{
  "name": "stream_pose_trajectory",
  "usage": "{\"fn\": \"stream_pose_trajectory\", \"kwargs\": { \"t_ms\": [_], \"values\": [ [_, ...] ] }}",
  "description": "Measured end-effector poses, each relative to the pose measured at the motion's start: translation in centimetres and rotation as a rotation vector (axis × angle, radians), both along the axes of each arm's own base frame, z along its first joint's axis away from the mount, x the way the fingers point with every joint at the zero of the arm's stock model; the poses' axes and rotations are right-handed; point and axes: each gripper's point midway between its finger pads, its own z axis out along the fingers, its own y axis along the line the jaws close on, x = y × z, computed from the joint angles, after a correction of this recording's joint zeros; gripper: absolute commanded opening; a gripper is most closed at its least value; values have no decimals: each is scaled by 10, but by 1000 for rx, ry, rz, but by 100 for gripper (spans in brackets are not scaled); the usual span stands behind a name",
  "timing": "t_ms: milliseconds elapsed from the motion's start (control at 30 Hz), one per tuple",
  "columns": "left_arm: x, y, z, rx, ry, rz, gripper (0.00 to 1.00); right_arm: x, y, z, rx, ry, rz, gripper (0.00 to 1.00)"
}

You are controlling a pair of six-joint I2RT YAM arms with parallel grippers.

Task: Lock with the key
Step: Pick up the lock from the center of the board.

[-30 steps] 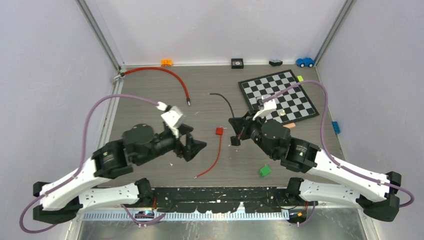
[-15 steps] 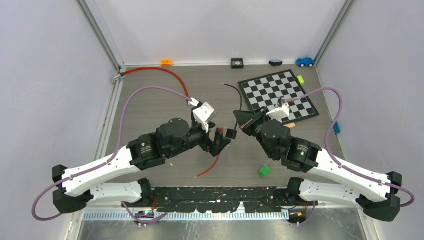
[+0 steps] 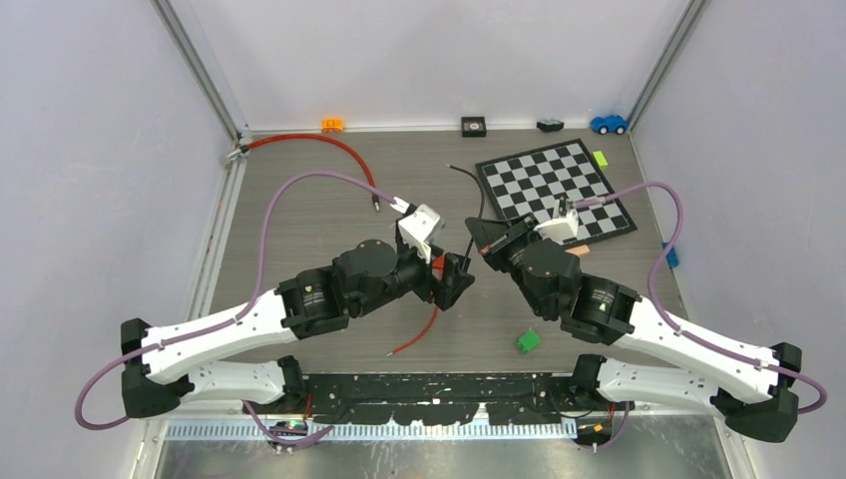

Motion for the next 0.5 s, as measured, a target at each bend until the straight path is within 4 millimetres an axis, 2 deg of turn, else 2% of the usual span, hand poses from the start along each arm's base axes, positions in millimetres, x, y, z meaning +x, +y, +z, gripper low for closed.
{"fn": "stream_pose_trajectory", "kwargs": {
  "t_ms": [167,233,367,400,433,500],
  "values": [
    [9,-1,-7,13,17,57,62,0,1,-3,5,4,3,1],
    [12,-5,-11,24,23,66,52,0,2,-4,6,5,6,1],
    [14,-12,-18,37,41,75,14,-1,3,-6,8,7,13,1],
    [14,-12,-19,39,46,77,9,-1,3,-6,6,7,13,3],
    [14,-12,-20,40,51,80,1,-1,3,-6,4,5,13,10],
    [14,-12,-21,47,53,77,0,-2,2,-6,-9,-5,18,30]
  ]
}}
